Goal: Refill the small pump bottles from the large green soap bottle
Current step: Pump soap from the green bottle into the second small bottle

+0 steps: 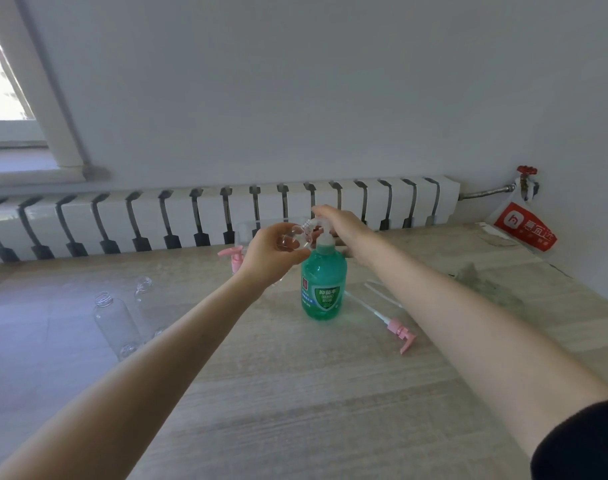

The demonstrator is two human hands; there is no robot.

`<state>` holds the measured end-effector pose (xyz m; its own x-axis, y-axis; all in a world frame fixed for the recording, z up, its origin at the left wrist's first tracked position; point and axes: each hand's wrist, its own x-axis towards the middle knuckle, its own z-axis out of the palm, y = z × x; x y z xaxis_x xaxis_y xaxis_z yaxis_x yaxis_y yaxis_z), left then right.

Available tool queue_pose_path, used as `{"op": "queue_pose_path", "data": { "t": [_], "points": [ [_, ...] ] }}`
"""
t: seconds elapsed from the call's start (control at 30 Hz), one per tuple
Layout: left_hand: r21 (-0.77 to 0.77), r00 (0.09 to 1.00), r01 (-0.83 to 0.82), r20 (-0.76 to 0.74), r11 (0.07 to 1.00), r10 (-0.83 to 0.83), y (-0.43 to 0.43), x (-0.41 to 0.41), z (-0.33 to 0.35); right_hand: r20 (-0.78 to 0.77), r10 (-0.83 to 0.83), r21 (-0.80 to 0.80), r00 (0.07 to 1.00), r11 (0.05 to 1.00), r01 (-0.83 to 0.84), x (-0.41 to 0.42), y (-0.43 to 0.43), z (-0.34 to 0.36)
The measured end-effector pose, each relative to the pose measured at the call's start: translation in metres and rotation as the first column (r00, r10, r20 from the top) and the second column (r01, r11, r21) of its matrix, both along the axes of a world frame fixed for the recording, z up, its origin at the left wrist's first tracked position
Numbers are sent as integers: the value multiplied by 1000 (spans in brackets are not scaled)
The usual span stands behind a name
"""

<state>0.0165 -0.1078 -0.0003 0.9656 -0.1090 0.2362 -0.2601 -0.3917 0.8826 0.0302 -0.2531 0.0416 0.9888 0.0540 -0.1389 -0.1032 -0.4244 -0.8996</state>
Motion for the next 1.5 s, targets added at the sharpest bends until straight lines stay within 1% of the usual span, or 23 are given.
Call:
{"op": "queue_pose_path", "data": {
  "t": [0.07,0.13,0.23,0.43,0.63,0.87,0.97,1.1,1.2,1.27,1.33,1.4,1.43,1.47,1.5],
  "points": [
    [-5,1000,-10,-3,1000,10,-2,-1,-1,47,22,106,999,994,-27,-11,-2,-8],
    [-8,1000,-21,0,1000,21,-2,-2,-2,86,3,187,996,982,-19,-15,-1,-16],
    [-11,999,-35,5,999,35,-3,-4,-3,96,-35,249,995,969,10,-16,4,-25],
    [-17,998,-54,-11,998,54,-4,-5,-8,120,-74,264,990,964,40,-11,9,-29],
    [-43,998,-66,-8,997,66,-3,-5,-11,138,-59,315,989,949,13,-6,4,-33],
    [-25,998,-67,-9,997,67,-2,-5,-11,152,-61,285,987,958,16,-8,8,-31],
    [-8,998,-60,-5,998,60,-2,-5,-8,134,-58,276,989,961,19,-11,10,-27],
    [21,997,-71,32,997,70,-1,-2,-2,68,-82,287,994,956,59,-7,11,-26],
    [45,996,-76,48,996,74,1,-3,1,57,-102,293,993,953,81,-5,6,-20],
    [63,996,-72,58,995,68,1,-3,1,85,-157,298,984,946,125,-1,5,-13],
    [76,996,-72,62,995,68,2,-3,3,125,-211,247,970,953,175,5,8,-2],
    [91,995,-77,65,993,71,2,-3,6,154,-237,141,959,966,216,17,12,8],
    [101,995,-77,67,992,71,2,-3,7,146,-220,77,964,974,211,24,13,12],
    [111,995,-78,71,991,70,2,-2,8,129,-183,-28,974,982,188,32,14,13],
    [121,995,-78,74,990,69,3,-2,8,81,-168,-148,983,973,178,37,15,13]
  ]
}}
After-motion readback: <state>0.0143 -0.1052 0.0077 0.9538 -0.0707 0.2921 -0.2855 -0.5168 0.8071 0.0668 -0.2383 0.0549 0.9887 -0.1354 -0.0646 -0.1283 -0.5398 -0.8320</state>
